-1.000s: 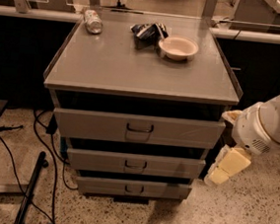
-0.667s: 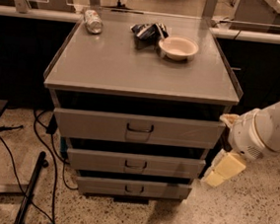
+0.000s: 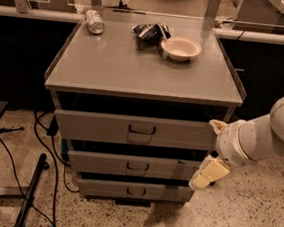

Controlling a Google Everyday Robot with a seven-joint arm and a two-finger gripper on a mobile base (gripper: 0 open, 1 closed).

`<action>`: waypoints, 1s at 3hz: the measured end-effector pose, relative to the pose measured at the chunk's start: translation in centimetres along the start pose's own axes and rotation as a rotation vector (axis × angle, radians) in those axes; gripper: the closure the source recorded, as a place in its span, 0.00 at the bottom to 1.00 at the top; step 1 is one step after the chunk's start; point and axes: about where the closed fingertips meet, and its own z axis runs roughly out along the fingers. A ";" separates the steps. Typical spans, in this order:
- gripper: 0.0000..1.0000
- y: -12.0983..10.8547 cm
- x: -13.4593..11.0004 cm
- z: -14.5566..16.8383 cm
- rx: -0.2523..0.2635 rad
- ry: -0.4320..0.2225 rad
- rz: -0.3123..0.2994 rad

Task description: Open top drawer

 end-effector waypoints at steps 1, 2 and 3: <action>0.00 -1.1 0.0 1.9 0.004 0.009 -0.016; 0.00 -2.3 0.3 3.5 0.007 0.031 -0.023; 0.00 -3.5 0.6 4.8 0.015 0.055 -0.031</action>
Offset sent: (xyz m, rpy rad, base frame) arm 0.0536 0.0002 -0.0431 -0.0642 -0.0002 0.0033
